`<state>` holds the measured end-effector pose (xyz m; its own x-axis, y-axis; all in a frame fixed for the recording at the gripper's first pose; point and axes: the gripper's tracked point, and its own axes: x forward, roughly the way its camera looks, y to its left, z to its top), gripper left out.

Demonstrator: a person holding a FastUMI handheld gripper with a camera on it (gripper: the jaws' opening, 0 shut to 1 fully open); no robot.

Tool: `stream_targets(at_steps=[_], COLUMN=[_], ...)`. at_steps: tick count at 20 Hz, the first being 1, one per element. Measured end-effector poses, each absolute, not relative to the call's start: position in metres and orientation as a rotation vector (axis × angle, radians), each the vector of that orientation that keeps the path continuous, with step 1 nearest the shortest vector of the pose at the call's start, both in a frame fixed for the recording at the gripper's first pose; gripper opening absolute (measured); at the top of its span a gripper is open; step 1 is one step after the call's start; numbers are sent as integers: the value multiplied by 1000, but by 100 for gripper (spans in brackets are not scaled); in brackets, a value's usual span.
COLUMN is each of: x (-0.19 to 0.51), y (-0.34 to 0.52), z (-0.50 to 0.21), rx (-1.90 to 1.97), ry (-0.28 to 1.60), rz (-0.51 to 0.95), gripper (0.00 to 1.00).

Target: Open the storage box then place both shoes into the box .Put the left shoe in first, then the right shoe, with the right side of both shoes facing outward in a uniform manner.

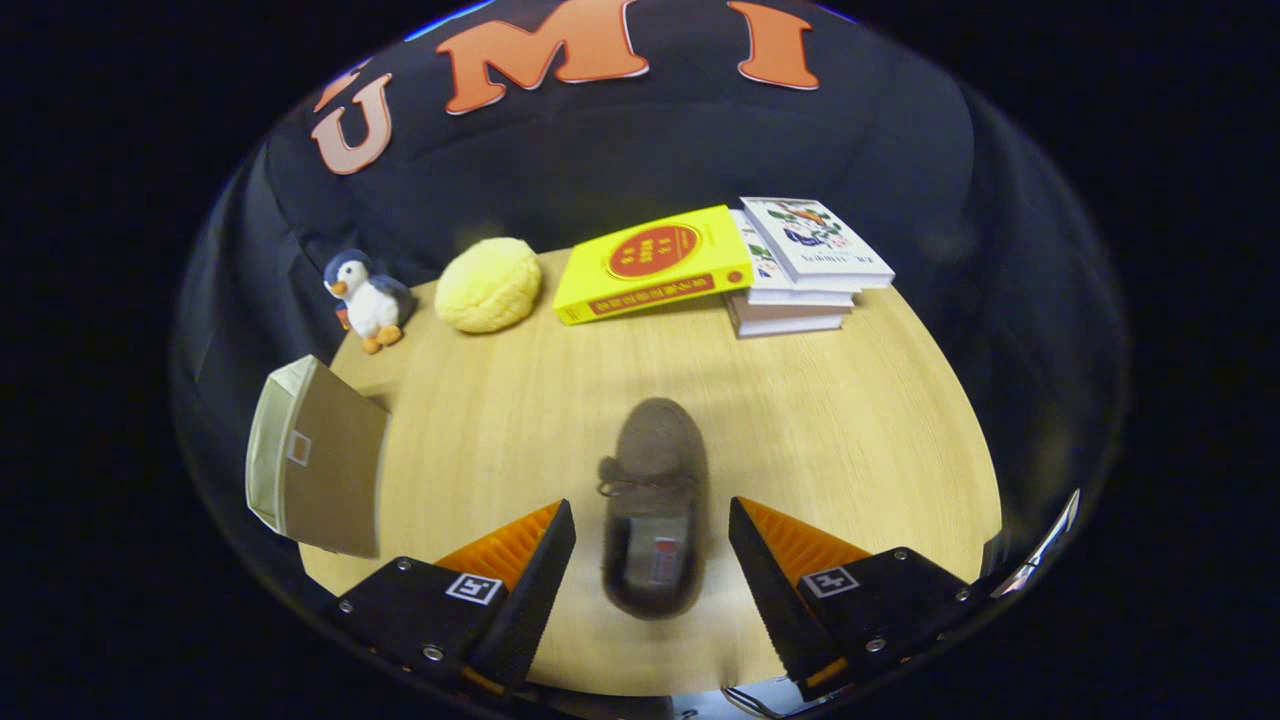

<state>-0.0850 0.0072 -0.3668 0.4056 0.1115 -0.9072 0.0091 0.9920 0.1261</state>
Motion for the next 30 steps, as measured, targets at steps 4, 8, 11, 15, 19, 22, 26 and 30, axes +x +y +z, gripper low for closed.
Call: stream_targets(at_steps=[4,8,11,15,19,22,26,30], x=[-106,-100,-78,-71,-67,-64,-49,-34], y=[-6,-7,-9,-2,7,14,37,70], z=[-411,-442,-458,-472,-478,-473,-432,-377], rx=[137,136,122,127,111,182,259,245], ry=[1229,1253,1223,1234,1234,1251,1221,1172], rz=[76,87,86,93,79,73,112,148], gripper=[92,85,78,58,16,6,4,4])
